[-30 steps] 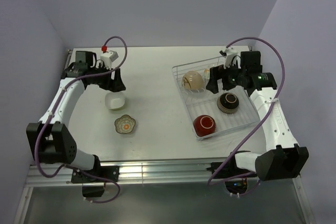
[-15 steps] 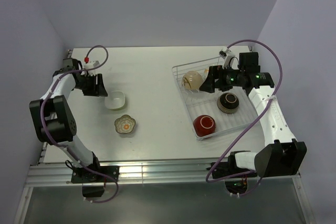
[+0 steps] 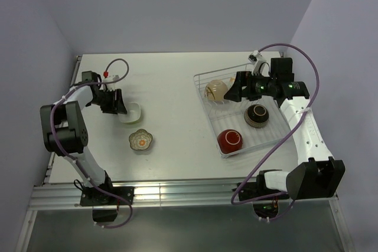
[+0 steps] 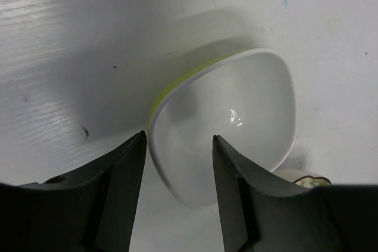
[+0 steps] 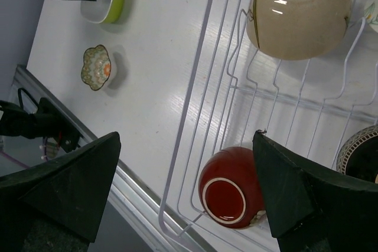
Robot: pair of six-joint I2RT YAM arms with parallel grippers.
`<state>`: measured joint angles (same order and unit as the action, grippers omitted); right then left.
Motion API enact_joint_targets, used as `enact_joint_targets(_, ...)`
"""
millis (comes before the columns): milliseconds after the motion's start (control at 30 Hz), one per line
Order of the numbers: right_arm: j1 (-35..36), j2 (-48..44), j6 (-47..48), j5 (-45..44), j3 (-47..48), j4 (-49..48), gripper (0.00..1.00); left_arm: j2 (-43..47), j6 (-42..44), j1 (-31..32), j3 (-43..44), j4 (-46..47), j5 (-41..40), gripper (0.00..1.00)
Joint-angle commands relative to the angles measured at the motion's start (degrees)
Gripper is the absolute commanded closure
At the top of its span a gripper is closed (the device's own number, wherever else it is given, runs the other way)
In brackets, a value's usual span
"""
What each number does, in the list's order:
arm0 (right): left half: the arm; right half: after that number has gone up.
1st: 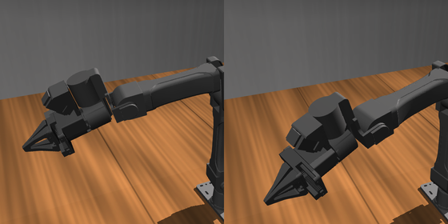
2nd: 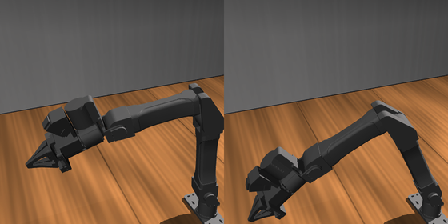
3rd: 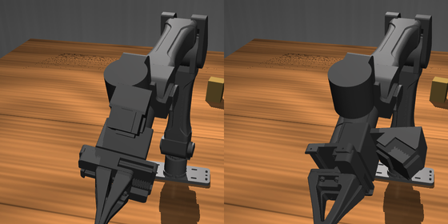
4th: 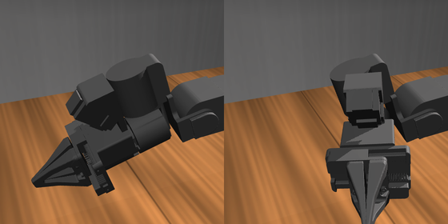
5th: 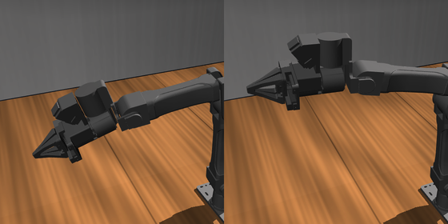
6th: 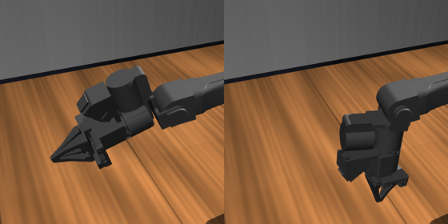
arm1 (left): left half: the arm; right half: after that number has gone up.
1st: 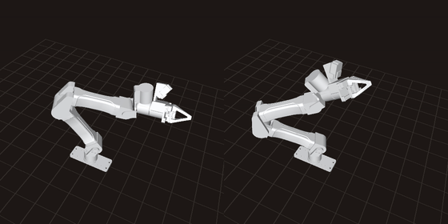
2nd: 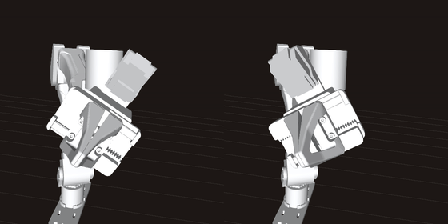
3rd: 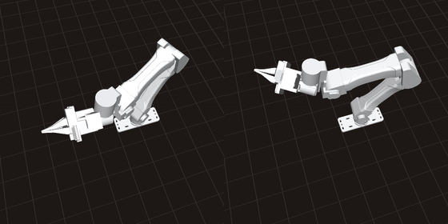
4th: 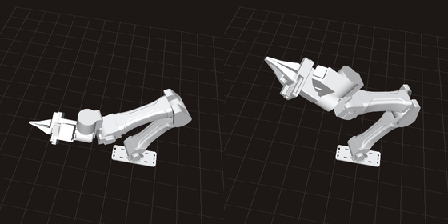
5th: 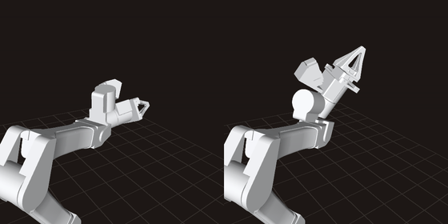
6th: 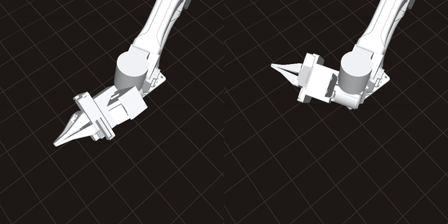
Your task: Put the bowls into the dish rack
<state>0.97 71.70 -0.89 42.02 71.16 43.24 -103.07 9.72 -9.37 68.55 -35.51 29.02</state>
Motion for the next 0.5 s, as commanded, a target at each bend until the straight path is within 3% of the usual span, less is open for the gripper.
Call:
enact_joint_targets(0,-0.6,-2.4,-1.9,-0.4,2.6,-3.7,0.0,-0.7,-1.2,1.5,-0.9,3.2,0.3,0.46)
enact_joint_targets(233,-4.4,-2.4,-6.5,0.3,2.3,-5.9,0.0,-2.0,-2.4,2.9,-0.7,4.0,1.3,0.64)
enact_joint_targets(333,-6.2,-0.4,-9.4,4.4,1.1,-6.6,0.0,-2.8,-3.4,2.9,0.3,3.9,4.3,0.84)
enact_joint_targets(367,-7.7,0.4,-9.4,6.2,1.0,-6.2,0.0,-3.0,-3.6,2.9,0.8,3.8,5.3,0.96)
enact_joint_targets(467,-9.6,3.4,-9.2,12.0,0.9,-5.6,0.0,-2.2,-4.9,2.9,2.7,3.3,11.6,1.0)
